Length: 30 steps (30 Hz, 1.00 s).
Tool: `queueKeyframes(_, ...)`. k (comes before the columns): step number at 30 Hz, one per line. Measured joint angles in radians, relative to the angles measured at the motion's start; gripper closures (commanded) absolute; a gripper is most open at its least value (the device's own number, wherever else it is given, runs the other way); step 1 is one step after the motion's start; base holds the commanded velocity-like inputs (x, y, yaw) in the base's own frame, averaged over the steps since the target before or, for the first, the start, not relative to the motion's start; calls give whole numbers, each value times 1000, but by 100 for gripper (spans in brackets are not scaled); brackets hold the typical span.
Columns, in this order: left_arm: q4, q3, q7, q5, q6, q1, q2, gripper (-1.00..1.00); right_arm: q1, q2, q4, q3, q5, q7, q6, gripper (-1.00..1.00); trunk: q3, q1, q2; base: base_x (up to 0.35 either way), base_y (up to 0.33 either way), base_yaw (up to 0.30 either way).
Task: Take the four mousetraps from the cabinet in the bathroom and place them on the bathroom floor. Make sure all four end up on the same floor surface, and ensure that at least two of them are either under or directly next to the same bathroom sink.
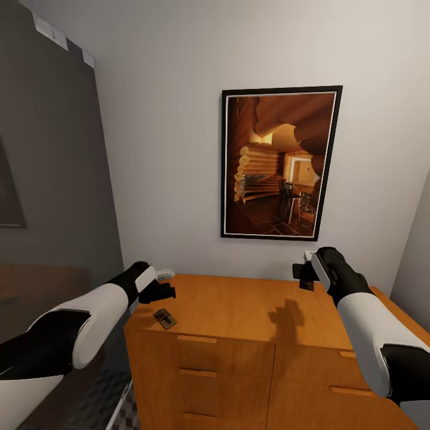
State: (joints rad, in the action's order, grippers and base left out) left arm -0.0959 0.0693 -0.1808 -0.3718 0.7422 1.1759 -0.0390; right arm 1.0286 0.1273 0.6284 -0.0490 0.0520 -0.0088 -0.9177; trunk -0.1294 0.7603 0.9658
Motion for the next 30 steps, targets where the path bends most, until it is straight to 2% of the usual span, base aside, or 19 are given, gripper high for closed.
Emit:
queueKeyframes(12, 5, 0, 0, 4, -13, 0, 1, -100, 0, 0, -1, 0, -2, -1, 3, 100, 0, 0, 0, 0, 0, 0)
queueKeyframes(21, -7, 1, 0, 7, -14, 0, -1, -100, 0, 0, -1, 0, -35, -2, 3, 100, 0, 0, 0, 4, 0, 0)
queueKeyframes(30, -8, 2, 0, 8, -42, 0, -3, -100, 0, -1, -1, 0, -44, -3, 4, 100, 0, -1, 0, 213, 0, 0)
